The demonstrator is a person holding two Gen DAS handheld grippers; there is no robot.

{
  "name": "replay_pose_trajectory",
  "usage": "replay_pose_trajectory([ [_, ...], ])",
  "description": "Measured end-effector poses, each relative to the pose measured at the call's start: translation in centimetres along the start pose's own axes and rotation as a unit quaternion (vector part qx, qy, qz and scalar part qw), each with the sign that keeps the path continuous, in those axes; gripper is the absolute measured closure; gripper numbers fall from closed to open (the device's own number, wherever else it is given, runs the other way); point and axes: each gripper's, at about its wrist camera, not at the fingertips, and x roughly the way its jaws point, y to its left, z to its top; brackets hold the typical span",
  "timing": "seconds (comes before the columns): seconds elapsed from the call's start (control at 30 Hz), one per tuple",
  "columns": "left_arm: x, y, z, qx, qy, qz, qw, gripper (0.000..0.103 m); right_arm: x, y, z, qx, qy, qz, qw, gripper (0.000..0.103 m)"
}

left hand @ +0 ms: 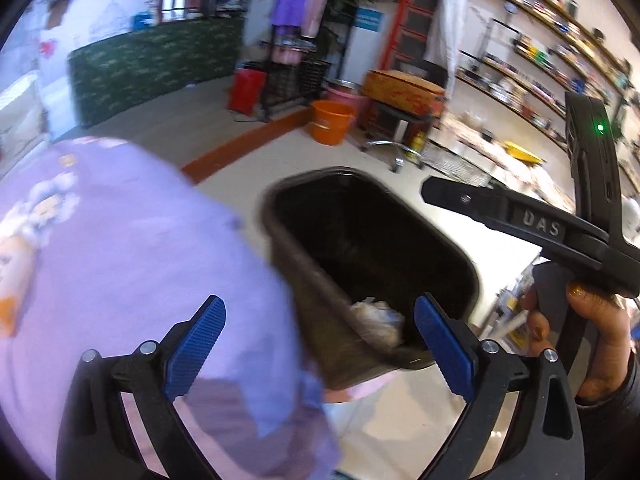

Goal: Collect trash
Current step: 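Move both tools back over the table toward the remaining trash, then grasp the clear plastic bag with the left tool while the right tool grasps the juice bottle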

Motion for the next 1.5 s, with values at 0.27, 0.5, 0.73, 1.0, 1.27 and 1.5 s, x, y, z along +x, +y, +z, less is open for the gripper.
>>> replay_pose_trajectory([
  [0.27,-3.3,7.9,-2.3,-0.053,0.003,0.099,0.9936,0.009,3.7,8.3,-1.2,-0.054,0.046,0.083,0.994,0.006],
  [0.5,-7.5,15.2,-3.9,-0.111,-0.02,0.187,0.9758,0.009,6.4,16.3,-2.6,-0.107,0.095,0.149,0.979,0.006],
  [0.73,-11.2,21.6,-6.5,-0.153,-0.035,0.254,0.9542,0.009,9.2,25.9,-4.1,-0.164,0.139,0.208,0.954,0.006],
  [1.0,-13.3,29.0,-6.4,-0.192,-0.049,0.293,0.9352,0.013,13.6,33.1,-3.6,-0.143,0.197,0.259,0.935,0.006],
  [1.27,-12.3,34.9,-2.9,-0.197,-0.044,0.291,0.9353,0.02,20.8,39.4,-2.6,-0.082,0.278,0.261,0.921,0.021],
  [1.5,-8.8,37.6,0.9,-0.172,-0.02,0.292,0.9408,0.023,26.0,40.9,-3.9,-0.024,0.338,0.236,0.911,0.028],
])
